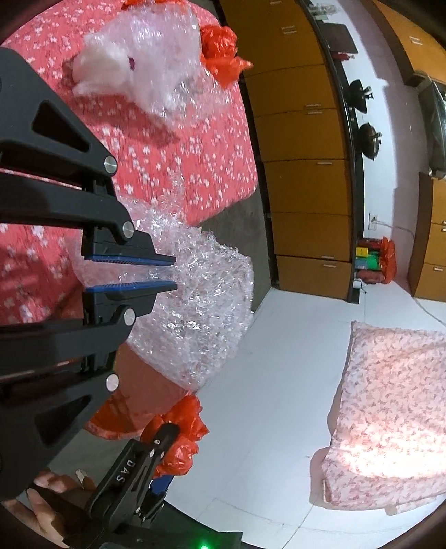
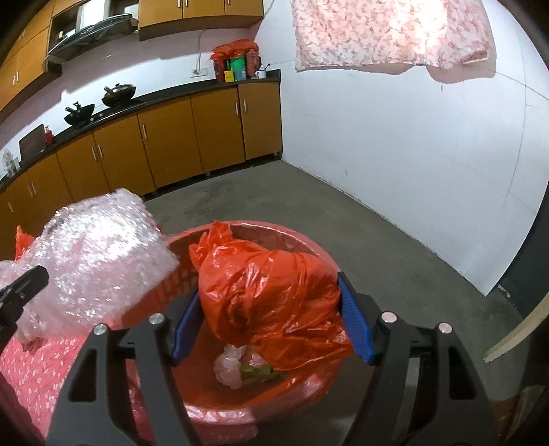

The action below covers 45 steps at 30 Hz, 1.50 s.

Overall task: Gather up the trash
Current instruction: 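Carry both items over the orange basket and open both tools to drop them, then move both tools back over the table toward the remaining bags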

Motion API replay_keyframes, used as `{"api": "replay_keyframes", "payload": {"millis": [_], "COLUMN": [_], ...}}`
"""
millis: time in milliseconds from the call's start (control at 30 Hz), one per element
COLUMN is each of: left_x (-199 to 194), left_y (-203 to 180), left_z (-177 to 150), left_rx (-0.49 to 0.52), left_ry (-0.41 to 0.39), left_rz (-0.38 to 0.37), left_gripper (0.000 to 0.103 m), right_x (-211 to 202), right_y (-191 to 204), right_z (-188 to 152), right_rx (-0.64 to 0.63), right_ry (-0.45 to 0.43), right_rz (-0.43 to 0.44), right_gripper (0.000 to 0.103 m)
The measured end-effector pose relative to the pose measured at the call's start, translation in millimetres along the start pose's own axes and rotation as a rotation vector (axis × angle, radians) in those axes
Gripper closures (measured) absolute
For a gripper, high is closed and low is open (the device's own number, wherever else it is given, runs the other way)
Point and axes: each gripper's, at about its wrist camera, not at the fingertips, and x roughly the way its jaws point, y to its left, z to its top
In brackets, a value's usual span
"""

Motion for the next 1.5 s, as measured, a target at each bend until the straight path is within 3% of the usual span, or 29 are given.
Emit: {"api": "replay_keyframes", "payload": {"millis": [367,533,567,633,667,700,967,1167,1500], "left_x": [28,28,28,25,22,16,-24,-62,-132], "left_y": [-23,-9,-7,-1,2,6,37,83,188], "left_z": [1,1,0,0,0,-1,-7,-20,-55], "left_rx": [0.016,-0.015,-0.012,-0.015,-0.013,-0.008,0.005,-0.035,-0.102], "left_ry": [0.038,0.059,0.065,0.064,0.056,0.041,-0.008,-0.037,-0.087], "left_rz": [-0.04,-0.028,-0.023,-0.008,0.002,0.015,0.075,0.157,0.435], "left_gripper": [0.094,0.093,0.09,0.076,0.063,0.059,0.053,0.048,0.04], "right_x": [18,25,25,24,23,21,-3,-25,-58], "right_y": [-14,-8,-7,-3,-1,1,26,78,193], "right_z": [9,6,6,4,4,2,2,-1,-12], "right_rx": [0.047,0.056,0.053,0.047,0.045,0.041,-0.031,-0.096,-0.197], "right_ry": [0.008,0.025,0.022,0.024,0.025,0.023,-0.01,-0.035,-0.025], "right_rz": [0.023,0.073,0.074,0.081,0.082,0.083,0.094,0.19,0.415], "right_gripper": [0.033,0.019,0.018,0.017,0.017,0.016,0.016,0.016,0.024]}}
